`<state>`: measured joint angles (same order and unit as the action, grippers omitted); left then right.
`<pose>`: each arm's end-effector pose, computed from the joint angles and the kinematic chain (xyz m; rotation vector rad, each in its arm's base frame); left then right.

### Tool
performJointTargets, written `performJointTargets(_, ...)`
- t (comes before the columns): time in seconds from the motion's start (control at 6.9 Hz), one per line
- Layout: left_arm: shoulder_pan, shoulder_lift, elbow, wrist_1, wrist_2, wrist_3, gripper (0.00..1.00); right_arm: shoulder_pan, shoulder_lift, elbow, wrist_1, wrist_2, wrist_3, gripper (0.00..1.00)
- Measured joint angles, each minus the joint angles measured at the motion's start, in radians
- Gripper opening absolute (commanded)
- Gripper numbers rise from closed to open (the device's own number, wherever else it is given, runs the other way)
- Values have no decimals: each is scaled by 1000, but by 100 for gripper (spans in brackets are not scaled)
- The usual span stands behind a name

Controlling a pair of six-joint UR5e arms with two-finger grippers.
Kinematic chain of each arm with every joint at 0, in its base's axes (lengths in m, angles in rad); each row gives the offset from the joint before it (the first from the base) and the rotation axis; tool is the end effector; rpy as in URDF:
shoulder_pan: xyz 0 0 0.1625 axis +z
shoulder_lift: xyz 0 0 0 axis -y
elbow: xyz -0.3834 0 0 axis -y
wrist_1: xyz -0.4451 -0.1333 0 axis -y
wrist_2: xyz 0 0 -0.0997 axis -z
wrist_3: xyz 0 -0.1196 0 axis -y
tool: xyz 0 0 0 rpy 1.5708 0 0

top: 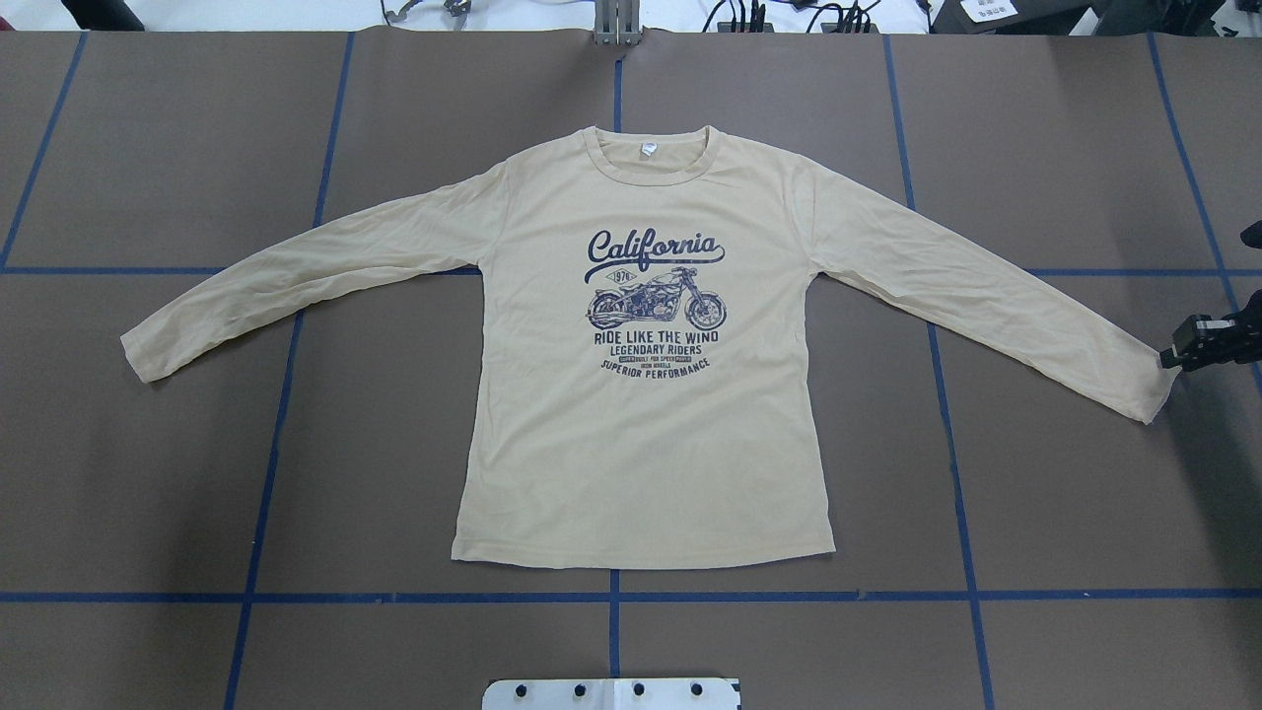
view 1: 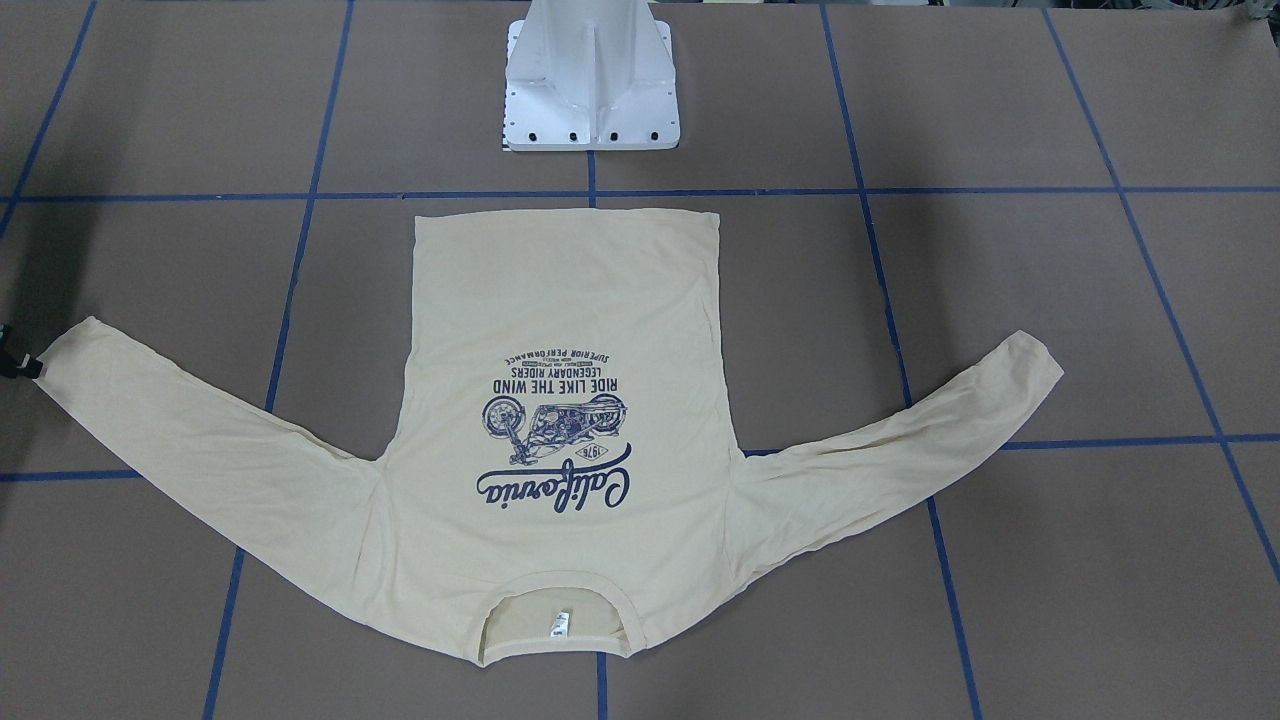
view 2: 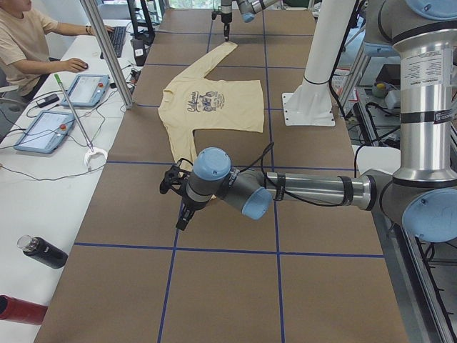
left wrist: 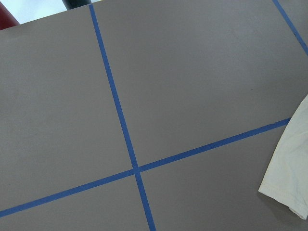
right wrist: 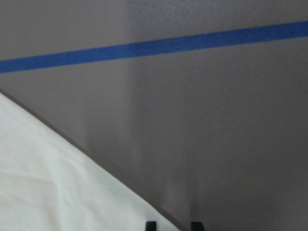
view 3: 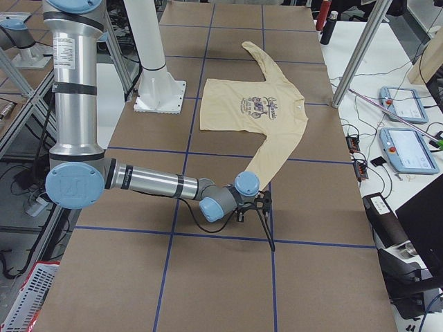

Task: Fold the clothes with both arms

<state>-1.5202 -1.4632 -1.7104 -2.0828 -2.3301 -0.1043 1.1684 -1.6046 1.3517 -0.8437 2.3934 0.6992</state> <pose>-0.0239 -0.5358 0.5521 0.4582 0.7773 0.1564 -0.1710 -0.5183 0.6839 -0.0413 -0.9201 0.0806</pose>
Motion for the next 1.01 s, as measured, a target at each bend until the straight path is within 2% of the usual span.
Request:
performJointTargets(0.14, 0, 0, 0, 1, 0, 0, 100, 0, 0, 1, 1, 1, -1, 58)
performJointTargets(0.58, 0, 0, -1, 0, 0, 0, 100, -2, -4, 2, 2, -3, -1, 59)
performJointTargets(1.01, 0, 0, -3, 0, 0, 0, 100, -8, -9, 0, -1, -4, -1, 53)
